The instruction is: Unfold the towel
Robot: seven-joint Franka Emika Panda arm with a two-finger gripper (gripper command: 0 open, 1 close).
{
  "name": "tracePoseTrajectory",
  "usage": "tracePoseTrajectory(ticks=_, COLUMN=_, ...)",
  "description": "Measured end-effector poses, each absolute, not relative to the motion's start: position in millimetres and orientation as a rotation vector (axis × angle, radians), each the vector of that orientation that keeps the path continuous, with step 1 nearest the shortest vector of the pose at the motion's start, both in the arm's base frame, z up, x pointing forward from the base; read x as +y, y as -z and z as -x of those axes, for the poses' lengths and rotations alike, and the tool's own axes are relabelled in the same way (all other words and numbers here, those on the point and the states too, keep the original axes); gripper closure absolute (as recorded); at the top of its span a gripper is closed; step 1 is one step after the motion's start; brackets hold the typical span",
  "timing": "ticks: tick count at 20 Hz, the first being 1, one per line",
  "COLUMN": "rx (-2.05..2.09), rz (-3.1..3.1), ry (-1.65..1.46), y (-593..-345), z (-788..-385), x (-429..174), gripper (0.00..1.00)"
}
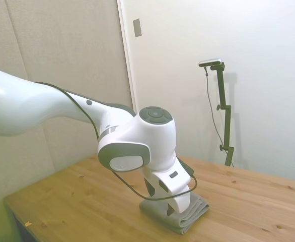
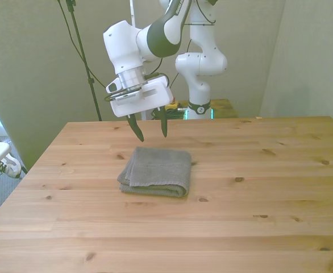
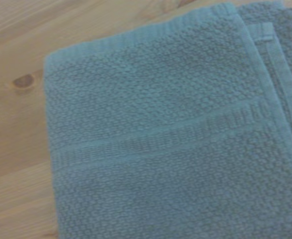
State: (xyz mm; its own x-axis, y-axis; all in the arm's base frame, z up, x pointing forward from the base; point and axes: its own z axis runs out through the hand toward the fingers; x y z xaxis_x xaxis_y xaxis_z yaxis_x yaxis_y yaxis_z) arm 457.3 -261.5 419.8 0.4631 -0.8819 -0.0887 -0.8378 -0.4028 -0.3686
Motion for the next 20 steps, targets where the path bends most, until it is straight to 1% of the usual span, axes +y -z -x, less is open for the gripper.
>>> tracePoseTrajectory(ticks=5, rx=1.497, rz=2.349, ry=0.174, y=-411, z=-458, x=-262, gripper=0.0)
tracePoseTrajectory(ticks=9, rx=1.627, rz=2.296, ry=0.173, y=-395, z=-458, x=-313, gripper=0.0)
tracePoseTrajectory(ticks=11, rx=1.657, rz=2.287, ry=0.157, y=-385, z=-463, x=-327, gripper=0.0)
tracePoseTrajectory(ticks=14, rx=1.655, rz=2.284, ry=0.139, y=-376, z=-472, x=-328, gripper=0.0)
tracePoseTrajectory(ticks=20, rx=1.582, rz=2.286, ry=0.092, y=-377, z=-474, x=-310, gripper=0.0)
